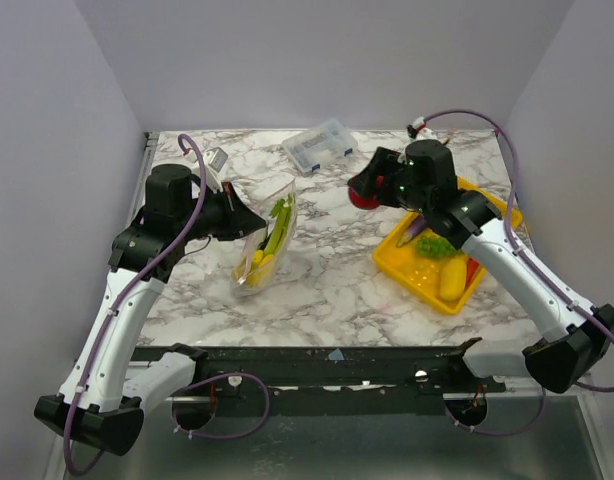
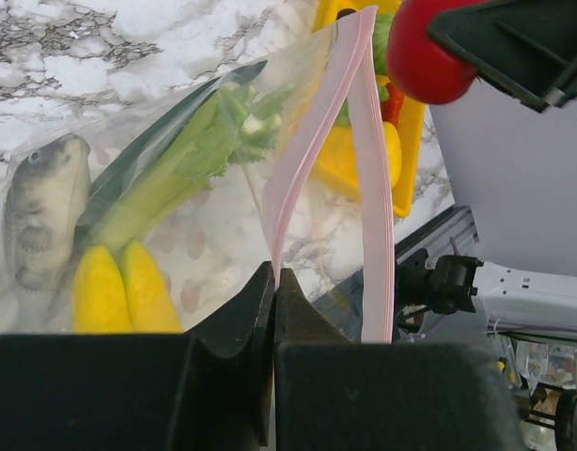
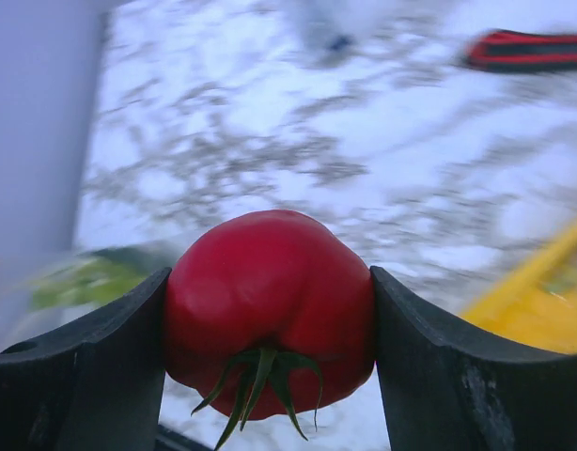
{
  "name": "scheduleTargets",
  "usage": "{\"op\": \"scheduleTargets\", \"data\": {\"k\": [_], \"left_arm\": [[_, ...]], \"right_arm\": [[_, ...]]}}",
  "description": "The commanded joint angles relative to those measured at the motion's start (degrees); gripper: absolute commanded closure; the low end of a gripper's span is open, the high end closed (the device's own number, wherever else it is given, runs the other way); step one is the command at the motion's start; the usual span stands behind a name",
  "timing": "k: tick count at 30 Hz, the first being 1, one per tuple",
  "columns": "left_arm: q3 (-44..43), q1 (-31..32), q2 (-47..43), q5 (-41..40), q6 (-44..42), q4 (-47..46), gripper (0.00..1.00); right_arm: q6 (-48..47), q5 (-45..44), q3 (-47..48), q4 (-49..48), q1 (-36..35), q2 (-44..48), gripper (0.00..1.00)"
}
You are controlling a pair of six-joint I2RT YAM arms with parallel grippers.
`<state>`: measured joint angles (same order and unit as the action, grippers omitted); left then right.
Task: Place the food in the zip-top bag and seal the zipper
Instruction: Pick up the fake fruit from the bin, then place the fake fruit in the zipper food storage bag.
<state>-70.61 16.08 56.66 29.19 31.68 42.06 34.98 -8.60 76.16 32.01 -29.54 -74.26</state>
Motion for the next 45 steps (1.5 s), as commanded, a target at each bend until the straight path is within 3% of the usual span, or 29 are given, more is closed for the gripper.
{"op": "scheduleTargets", "data": {"k": [1,5,10,22,26,31,41,45], "left_arm": [[0.6,-0.4,-0.9,-0.6,0.5,-1.4,1.00],[0.1,-0.4,-0.7,-1.8,0.1,-0.8,1.00],[-0.4,-0.3,-0.5,-2.1,0.1,-0.8,1.00],[-0.7,-0.3,-0.8,-3.3,0.5,-0.8,1.00],[-0.9,-0.3,-0.8,-3.4,0.4,-0.7,1.00],[-1.2,-0.4,-1.0,-4.2,0.2,-0.3,1.00],[-0.7,-0.4,-2.9,-8.6,1.1,-0.4,1.00],[-0.9,-0.5,-3.5,-10.2,1.0,-0.3,1.00]], "right_arm": [[-2.3,6.0,6.4,-15.2,-12.0,-3.0,1.00],[-6.1,7.6,9.1,-26.0,-19.9,-6.0,1.00],[-8.3,10.5,4.5,-40.9,-22.6,-5.0,1.00],[-13.9,3.4,-2.7,-46.7,-28.7,-6.9,0.99],[-15.1,0.1,-3.3,-43.9,-30.2,-6.8,0.88],[-14.1,-2.3,-4.2,-41.4,-30.3,-6.1,0.57],[-13.4,-3.8,-2.8,-37.3,-30.7,-7.8,0.48],[-13.0,-4.5,-1.1,-34.8,-31.4,-9.0,0.33]]}}
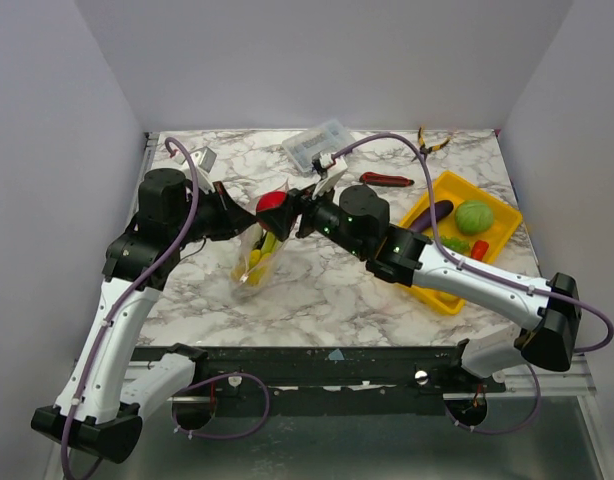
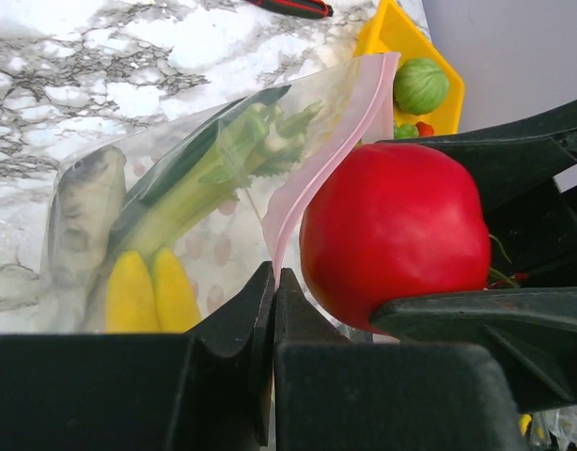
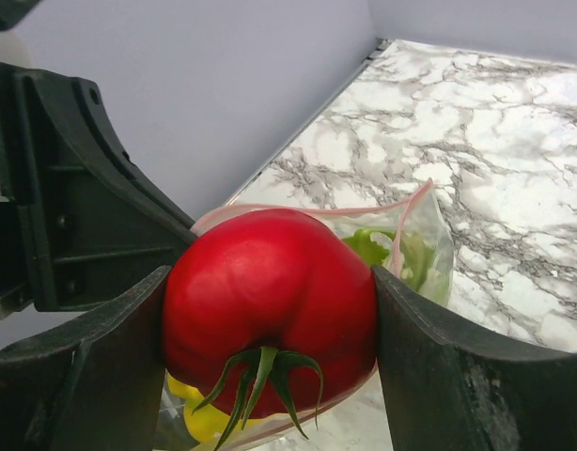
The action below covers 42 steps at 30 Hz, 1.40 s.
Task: Place the food in the zip-top bag and seal the zipper
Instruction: Place the fake fruit in the zipper food storage bag, then adjust the zipper food storage bag at the center of the board.
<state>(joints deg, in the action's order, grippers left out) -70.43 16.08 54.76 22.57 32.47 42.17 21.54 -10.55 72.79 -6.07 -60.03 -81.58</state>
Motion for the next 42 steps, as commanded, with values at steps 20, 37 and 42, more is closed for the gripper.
{"op": "scheduleTargets", "data": {"k": [20,37,42], "left_arm": [[0.0,-0.6,-1.9,-3.1,-0.1,-0.6,1.00],[-16.1,-0.7,-4.1,-14.2,-3.1,12.9,1.00],[-13.5,-0.7,-4.7,-10.2,0.4,11.2,1.00]], "right_arm": [[19.9,-14.2,14.6,36.4,-1.1,-1.1,0.20],[19.5,-0.9,23.1,41.1,-2.5,-3.5,1.00],[24.1,9.3,15.4,29.5,-2.5,-0.5,1.00]]}}
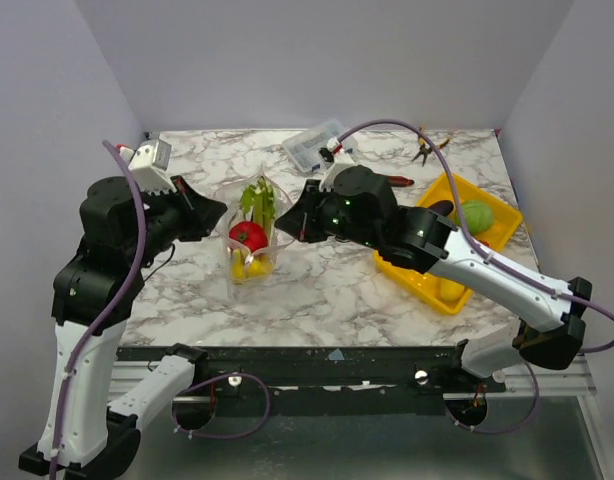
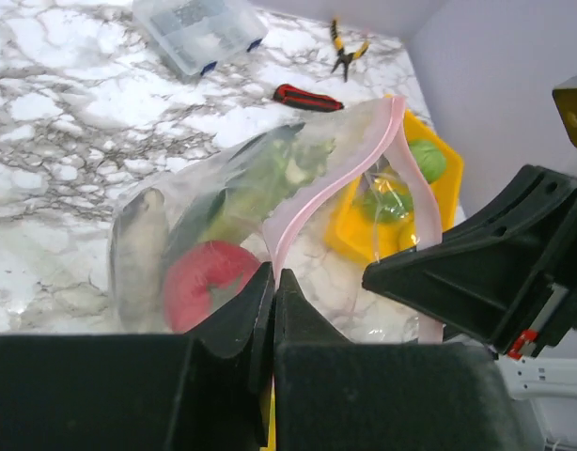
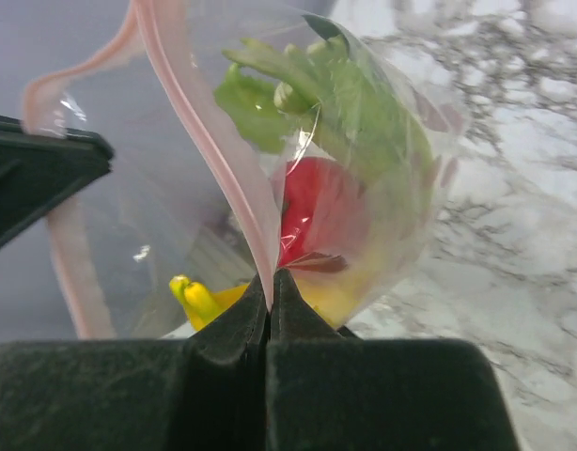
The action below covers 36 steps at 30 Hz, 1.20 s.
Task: Place the food in the zip-top bag and seal the zipper
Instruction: Adjust the zipper food storage bag at the center of the board.
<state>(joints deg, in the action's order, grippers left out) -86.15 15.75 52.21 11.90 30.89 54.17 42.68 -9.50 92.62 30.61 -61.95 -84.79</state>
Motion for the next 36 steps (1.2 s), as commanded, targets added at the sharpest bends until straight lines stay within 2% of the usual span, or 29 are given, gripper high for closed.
{"op": "scheduleTargets", "data": {"k": [1,4,6,8,11,13,18,22,26,28,30,34,36], "left_arm": [[5.1,-0.4,-1.7,2.3,2.6,-2.7,1.00],[11.5,-0.4,2.1,3.9,2.5,-6.1,1.00],[13.5,-0.8,5.4,4.7,1.5,-6.3,1.00],[11.5,-1.3,7.3,8.7,1.3,-5.1,1.00],[6.5,-1.3,4.4,15.3,2.6,-6.7,1.00],[4.7,-1.2,1.3,16.7,4.4,-9.6,1.00],[7.2,-1.2,0.7,14.3,4.5,-10.3,1.00],[11.7,-1.2,3.4,17.6,4.4,-11.5,1.00],[13.4,-1.2,3.7,18.5,4.8,-13.8,1.00],[12.9,-1.2,3.8,18.7,4.7,-14.3,1.00],[12.4,-1.2,4.1,18.7,4.4,-14.3,1.00],[12.7,-1.2,4.3,18.7,4.0,-14.5,1.00],[12.9,-1.2,4.3,18.7,3.8,-14.6,1.00]], "right_arm": [[3.9,8.1,-6.7,-9.6,-0.5,3.0,1.00],[4.7,4.1,-12.4,-12.7,-0.5,2.8,1.00],[3.2,0.9,-12.5,-9.9,-0.5,1.2,1.00],[1.6,-1.8,-9.2,-4.5,-0.5,-0.6,1.00],[-1.0,-0.2,-2.7,-1.4,-1.2,-0.9,1.00],[-1.8,1.3,-0.5,-2.6,-1.9,0.1,1.00],[-0.7,2.0,-4.4,-8.0,-1.9,1.6,1.00],[-0.9,-1.0,-6.4,-7.4,-1.9,0.5,0.98],[-2.8,-5.4,-4.8,-3.7,-1.9,-0.4,0.80],[-4.1,-7.5,-2.9,-1.2,-1.9,-0.4,0.61],[-5.4,-11.1,-0.6,2.4,-1.9,0.4,0.47],[-6.7,-22.9,0.3,9.4,-1.5,4.9,0.36],[-6.1,-29.1,-1.6,13.3,0.9,8.4,0.34]]}}
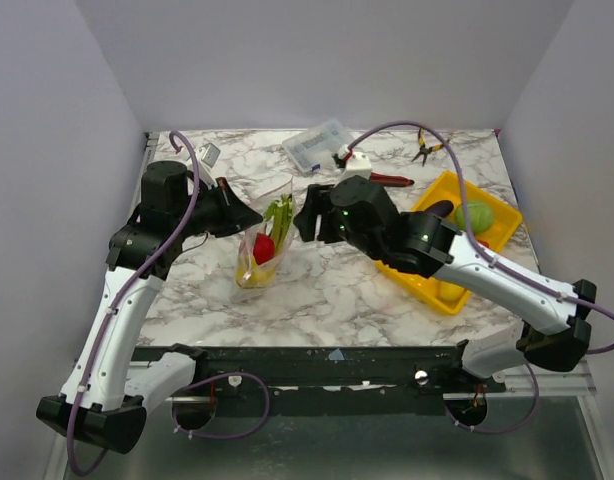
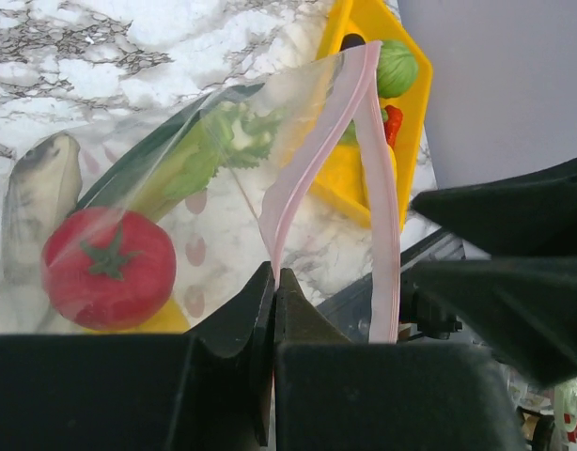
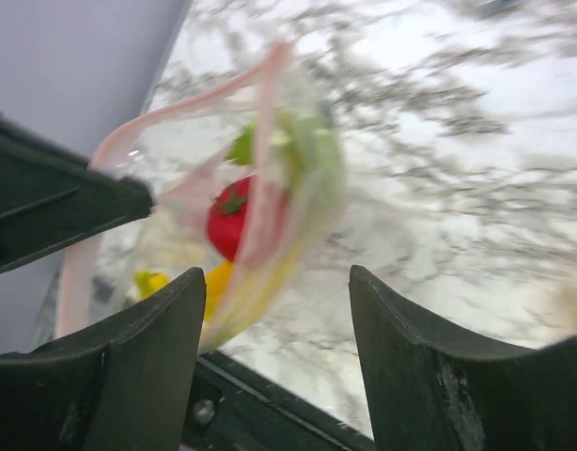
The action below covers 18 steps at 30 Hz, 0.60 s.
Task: Place the food in the zip-top bag and seal the zipper
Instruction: Adjust the zipper food storage bag at the center of the board, then pick up the fake vegetable from the bin.
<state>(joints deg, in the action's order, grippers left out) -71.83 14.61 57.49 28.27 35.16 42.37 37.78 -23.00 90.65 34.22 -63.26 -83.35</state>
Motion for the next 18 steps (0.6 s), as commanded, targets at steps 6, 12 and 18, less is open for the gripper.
{"op": "scheduleTargets", "data": {"k": [6,12,18], "left_arm": [[-1.3,-0.1,-0.3,2.9,-0.7,-3.0,1.00],[-1.6,-0.1,0.5,3.4,-0.7,-3.3,1.00],[-0.3,-0.1,-0.2,3.2,-0.5,-3.9,1.00]], "right_arm": [[-0.3,-22.3,-12.2,14.7,17.6,20.5,0.23],[-3.4,-14.6,-25.1,12.6,36.9,22.6,0.19],[-1.5,-5.3,-37.6,3.5,52.6,19.4,0.20]]}}
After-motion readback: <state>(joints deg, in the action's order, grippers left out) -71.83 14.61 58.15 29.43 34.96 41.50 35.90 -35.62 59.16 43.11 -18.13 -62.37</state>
